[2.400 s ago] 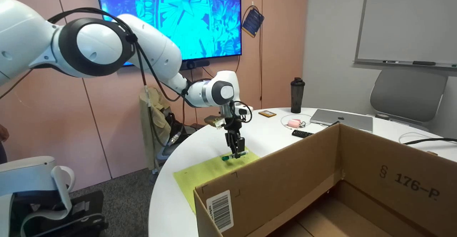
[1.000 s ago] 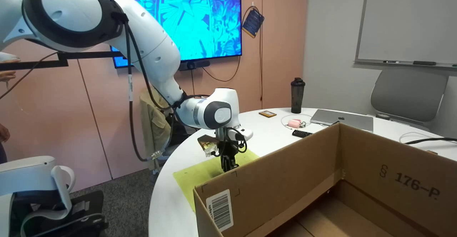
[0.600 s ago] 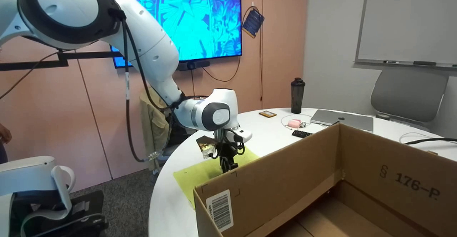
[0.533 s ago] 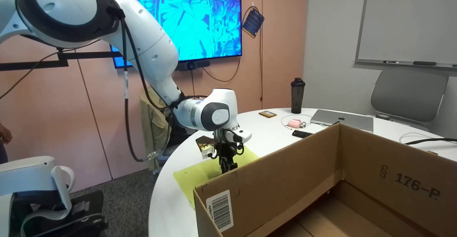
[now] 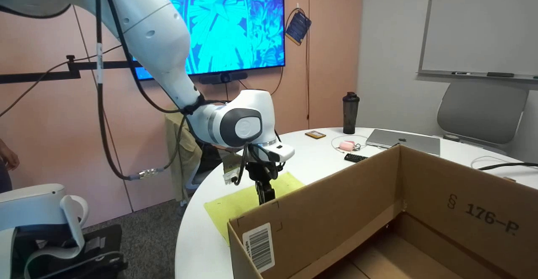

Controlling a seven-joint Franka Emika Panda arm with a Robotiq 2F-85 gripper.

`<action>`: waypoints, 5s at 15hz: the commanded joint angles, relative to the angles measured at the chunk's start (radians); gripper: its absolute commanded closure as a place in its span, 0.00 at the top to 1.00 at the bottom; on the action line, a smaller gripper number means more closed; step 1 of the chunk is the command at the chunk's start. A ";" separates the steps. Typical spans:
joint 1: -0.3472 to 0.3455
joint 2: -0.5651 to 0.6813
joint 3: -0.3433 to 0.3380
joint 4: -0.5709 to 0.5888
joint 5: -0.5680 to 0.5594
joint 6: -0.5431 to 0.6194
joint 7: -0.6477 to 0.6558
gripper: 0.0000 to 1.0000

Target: Pick up the marker, put it on the towel and fold together, pick up the folded towel with the maker and put it in the box

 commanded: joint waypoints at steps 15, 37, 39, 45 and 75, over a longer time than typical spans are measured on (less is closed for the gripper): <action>-0.111 -0.018 0.067 -0.372 0.341 0.496 0.029 1.00; -0.288 0.025 0.231 -0.322 0.407 0.542 -0.152 0.10; -0.292 0.016 0.237 -0.324 0.406 0.532 -0.157 0.04; -0.250 -0.043 0.226 -0.347 0.380 0.480 -0.188 0.07; 0.308 0.221 0.033 0.213 0.175 -0.002 0.271 0.64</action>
